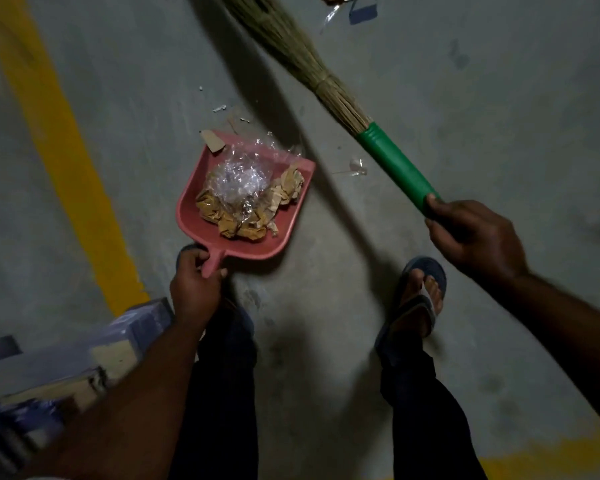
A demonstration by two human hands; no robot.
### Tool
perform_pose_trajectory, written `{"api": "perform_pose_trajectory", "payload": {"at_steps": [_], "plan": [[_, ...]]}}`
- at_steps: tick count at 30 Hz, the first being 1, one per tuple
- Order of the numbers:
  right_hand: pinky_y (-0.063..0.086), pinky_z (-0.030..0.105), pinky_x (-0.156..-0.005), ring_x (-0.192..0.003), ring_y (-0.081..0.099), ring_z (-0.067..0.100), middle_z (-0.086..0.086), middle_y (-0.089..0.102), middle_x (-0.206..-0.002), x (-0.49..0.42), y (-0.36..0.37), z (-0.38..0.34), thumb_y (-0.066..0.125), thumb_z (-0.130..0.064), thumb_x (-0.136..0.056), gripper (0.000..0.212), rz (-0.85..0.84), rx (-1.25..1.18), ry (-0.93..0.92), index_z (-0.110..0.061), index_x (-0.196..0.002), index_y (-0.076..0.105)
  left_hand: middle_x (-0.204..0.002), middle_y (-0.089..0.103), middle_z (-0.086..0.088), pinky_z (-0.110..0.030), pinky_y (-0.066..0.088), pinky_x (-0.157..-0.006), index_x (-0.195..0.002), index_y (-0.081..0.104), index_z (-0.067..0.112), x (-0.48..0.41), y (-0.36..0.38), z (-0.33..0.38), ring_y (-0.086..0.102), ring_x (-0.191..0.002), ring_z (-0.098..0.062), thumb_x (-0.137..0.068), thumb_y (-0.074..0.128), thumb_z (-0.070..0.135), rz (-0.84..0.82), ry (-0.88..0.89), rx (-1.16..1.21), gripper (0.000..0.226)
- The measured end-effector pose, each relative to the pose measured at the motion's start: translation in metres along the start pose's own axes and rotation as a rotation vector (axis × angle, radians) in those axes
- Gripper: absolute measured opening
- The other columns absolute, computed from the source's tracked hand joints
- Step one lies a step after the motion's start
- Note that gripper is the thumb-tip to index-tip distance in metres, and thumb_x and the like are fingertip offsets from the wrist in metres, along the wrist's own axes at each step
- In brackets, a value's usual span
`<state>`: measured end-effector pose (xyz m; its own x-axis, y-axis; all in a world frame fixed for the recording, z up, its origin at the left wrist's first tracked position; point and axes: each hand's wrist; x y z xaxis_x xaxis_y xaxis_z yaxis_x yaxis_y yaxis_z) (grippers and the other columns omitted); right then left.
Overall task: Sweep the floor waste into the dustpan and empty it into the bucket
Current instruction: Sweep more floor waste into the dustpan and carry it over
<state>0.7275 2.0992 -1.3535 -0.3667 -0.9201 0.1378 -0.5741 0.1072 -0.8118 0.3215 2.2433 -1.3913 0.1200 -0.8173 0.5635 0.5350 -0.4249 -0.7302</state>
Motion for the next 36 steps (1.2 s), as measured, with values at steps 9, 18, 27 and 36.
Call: {"api": "perform_pose_trajectory", "payload": {"at_steps": [9, 18, 27, 36], "plan": [[0.053, 0.040, -0.068, -0.082, 0.068, 0.037, 0.013, 0.070, -0.099, -0.050, 0.023, -0.006, 0.071, -0.028, -0.086, 0.038, -0.131, 0.122, 0.014, -0.027, -0.124, 0.069, -0.108, 0.067, -0.016, -0.036, 0.042, -0.077, -0.109, 0.058, 0.009, -0.052, -0.058, -0.047, 0.064, -0.099, -0.036, -0.080, 0.077, 0.011, 0.113, 0.016, -0.161, 0.035], [0.054, 0.036, -0.061, -0.071, 0.070, 0.034, 0.012, 0.071, -0.088, -0.001, 0.073, -0.024, 0.054, -0.042, -0.084, 0.043, -0.324, 0.045, -0.093, -0.024, -0.119, 0.071, -0.111, 0.064, -0.019, -0.038, 0.040, -0.077, -0.109, 0.053, 0.009, -0.112, -0.056, -0.024, 0.060, -0.102, -0.040, -0.082, 0.071, 0.012, 0.039, 0.021, -0.235, 0.033], [0.053, 0.037, -0.063, -0.079, 0.070, 0.027, 0.006, 0.070, -0.102, 0.049, 0.042, -0.037, 0.057, -0.038, -0.089, 0.040, -0.234, 0.006, -0.029, -0.022, -0.125, 0.068, -0.107, 0.065, -0.017, -0.030, 0.035, -0.073, -0.107, 0.054, 0.007, -0.108, -0.053, -0.033, 0.061, -0.096, -0.036, -0.081, 0.072, 0.009, 0.027, 0.047, -0.195, 0.031], [0.043, 0.017, -0.076, -0.083, 0.058, -0.005, 0.009, 0.070, -0.104, 0.092, -0.020, 0.012, 0.061, -0.036, -0.087, 0.041, -0.066, 0.138, 0.280, -0.017, -0.122, 0.070, -0.104, 0.069, -0.015, -0.035, 0.041, -0.071, -0.104, 0.054, 0.014, -0.062, -0.038, -0.041, 0.064, -0.092, -0.037, -0.083, 0.073, 0.015, -0.020, 0.069, -0.219, 0.028]]}}
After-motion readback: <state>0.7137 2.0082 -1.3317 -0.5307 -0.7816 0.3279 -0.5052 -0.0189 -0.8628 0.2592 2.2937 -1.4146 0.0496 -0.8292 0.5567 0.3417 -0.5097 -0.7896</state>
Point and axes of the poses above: each hand's wrist, its own x-axis away from the middle knuckle, its own y-axis out of the palm, z = x × y
